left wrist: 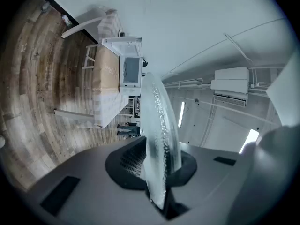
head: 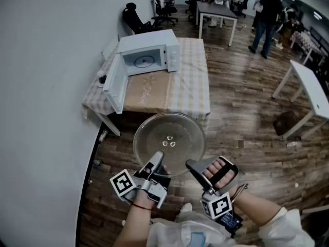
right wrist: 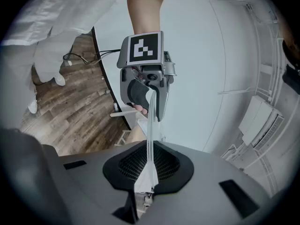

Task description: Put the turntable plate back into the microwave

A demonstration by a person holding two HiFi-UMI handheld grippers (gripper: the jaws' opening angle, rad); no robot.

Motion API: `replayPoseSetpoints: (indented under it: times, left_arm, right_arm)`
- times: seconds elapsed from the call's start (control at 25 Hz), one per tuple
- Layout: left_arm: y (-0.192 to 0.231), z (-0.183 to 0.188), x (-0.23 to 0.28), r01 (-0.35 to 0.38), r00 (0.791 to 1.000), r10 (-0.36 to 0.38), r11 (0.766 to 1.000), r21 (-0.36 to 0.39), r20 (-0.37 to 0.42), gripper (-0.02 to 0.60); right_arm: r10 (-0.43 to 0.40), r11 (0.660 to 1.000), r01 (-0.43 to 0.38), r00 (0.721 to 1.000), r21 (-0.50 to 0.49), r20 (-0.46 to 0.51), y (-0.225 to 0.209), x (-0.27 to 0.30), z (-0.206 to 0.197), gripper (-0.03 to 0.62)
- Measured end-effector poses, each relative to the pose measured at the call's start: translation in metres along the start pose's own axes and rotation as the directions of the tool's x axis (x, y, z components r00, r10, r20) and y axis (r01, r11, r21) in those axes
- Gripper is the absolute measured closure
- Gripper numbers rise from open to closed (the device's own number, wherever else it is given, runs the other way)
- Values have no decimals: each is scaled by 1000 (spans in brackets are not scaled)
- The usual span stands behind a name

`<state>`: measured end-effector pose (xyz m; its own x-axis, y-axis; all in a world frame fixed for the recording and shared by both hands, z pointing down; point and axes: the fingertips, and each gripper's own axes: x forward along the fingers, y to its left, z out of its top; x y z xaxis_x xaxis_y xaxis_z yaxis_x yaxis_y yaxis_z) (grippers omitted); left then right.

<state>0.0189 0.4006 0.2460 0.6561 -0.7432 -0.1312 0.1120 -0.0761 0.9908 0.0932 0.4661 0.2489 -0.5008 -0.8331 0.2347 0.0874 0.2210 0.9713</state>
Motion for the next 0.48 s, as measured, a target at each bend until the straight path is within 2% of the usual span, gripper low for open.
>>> replayPoseSetpoints:
  times: [0.48]
  left_arm:
    - [3,2,11,-11,1000,11,1000,2,-15,554]
  right_arm:
    - [5,1000,-5,1000,10,-15,0,4,-10,543]
